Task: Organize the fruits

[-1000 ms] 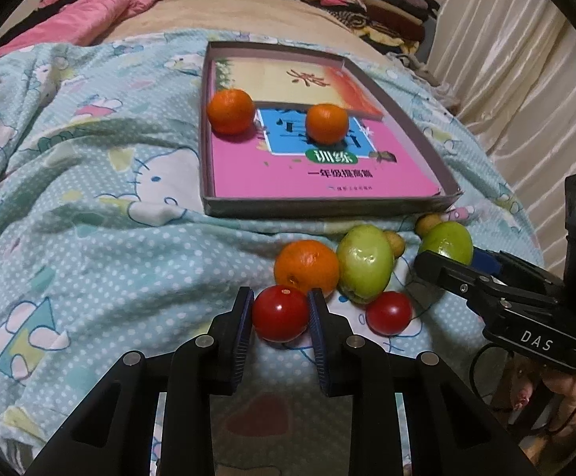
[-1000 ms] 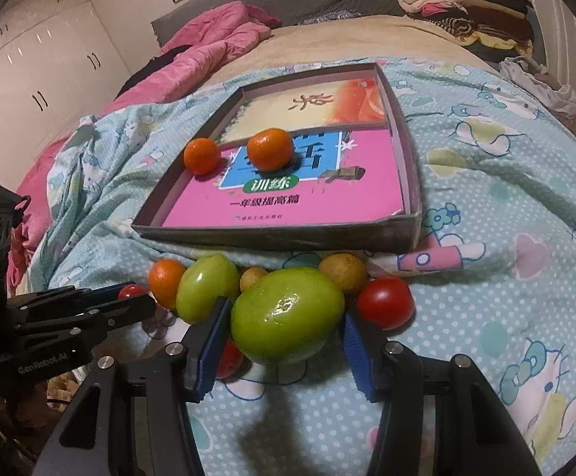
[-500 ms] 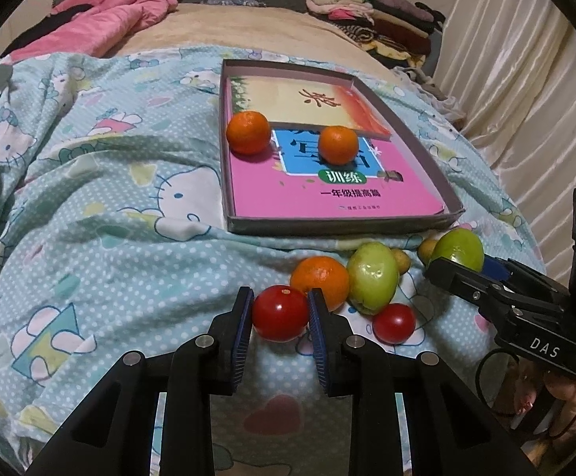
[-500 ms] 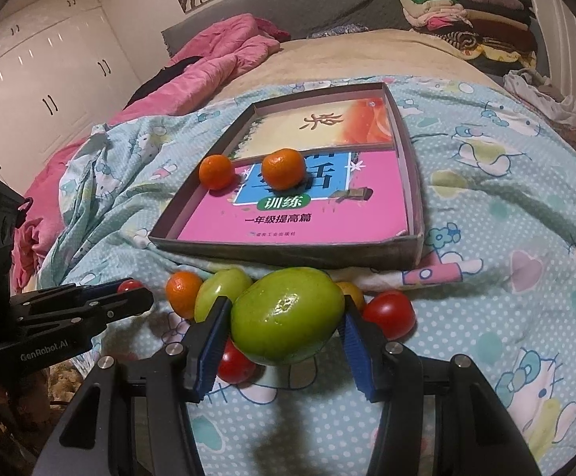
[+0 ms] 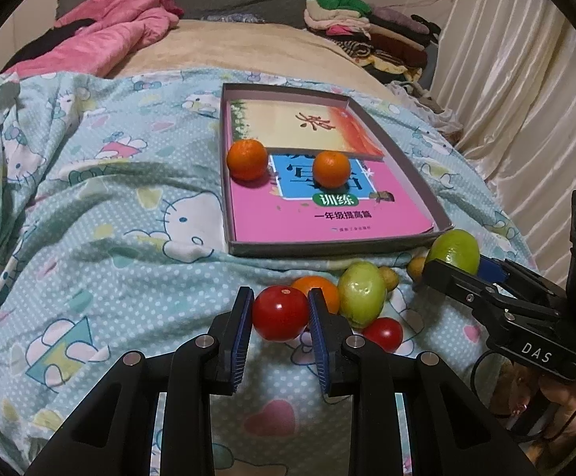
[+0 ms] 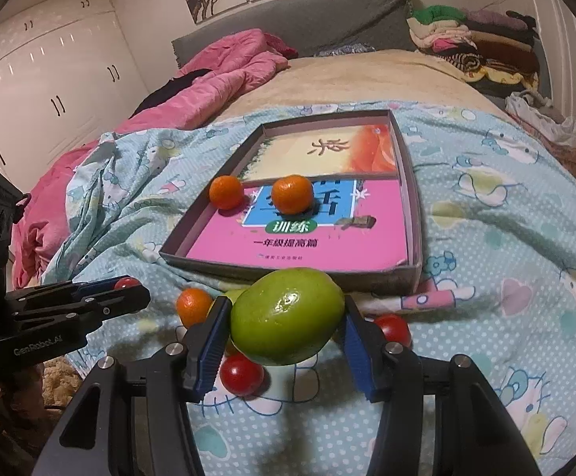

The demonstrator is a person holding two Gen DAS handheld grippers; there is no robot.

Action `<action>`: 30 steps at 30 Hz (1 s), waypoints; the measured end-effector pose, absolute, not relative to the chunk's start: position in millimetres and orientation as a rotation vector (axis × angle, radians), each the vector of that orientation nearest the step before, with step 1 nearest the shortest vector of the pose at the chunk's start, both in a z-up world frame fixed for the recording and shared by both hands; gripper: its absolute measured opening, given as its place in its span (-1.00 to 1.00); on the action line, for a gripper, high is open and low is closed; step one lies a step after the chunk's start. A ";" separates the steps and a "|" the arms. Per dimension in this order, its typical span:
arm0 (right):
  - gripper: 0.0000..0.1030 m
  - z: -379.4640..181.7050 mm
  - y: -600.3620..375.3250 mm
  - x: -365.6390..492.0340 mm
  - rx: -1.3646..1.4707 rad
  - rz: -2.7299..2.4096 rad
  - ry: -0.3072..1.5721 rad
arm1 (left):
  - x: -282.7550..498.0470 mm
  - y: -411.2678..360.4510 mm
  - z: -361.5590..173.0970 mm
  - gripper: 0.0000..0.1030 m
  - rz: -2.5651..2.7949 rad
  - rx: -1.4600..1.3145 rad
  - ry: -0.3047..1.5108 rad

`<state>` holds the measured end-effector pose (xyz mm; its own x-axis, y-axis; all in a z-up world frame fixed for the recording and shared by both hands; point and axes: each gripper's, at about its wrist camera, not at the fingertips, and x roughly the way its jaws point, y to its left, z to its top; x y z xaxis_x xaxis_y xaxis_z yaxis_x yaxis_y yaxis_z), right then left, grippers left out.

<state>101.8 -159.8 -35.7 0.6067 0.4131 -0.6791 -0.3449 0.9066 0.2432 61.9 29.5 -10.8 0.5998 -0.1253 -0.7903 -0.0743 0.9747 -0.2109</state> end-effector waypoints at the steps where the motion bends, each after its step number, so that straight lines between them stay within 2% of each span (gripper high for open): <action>1: 0.05 -34.0 -159.5 101.8 0.088 0.439 0.800 | 61.4 29.0 -9.1 -0.45 -0.030 -0.229 0.923; 30: 0.05 -6.5 -155.8 105.4 0.055 0.445 0.681 | 70.4 18.6 1.9 -0.45 0.027 -0.210 0.906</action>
<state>105.3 -155.8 -6.5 0.6871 0.4153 -0.5961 -0.3800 0.9048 0.1923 70.4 18.6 1.9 0.6180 -0.0653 -0.7835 -0.1113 0.9792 -0.1695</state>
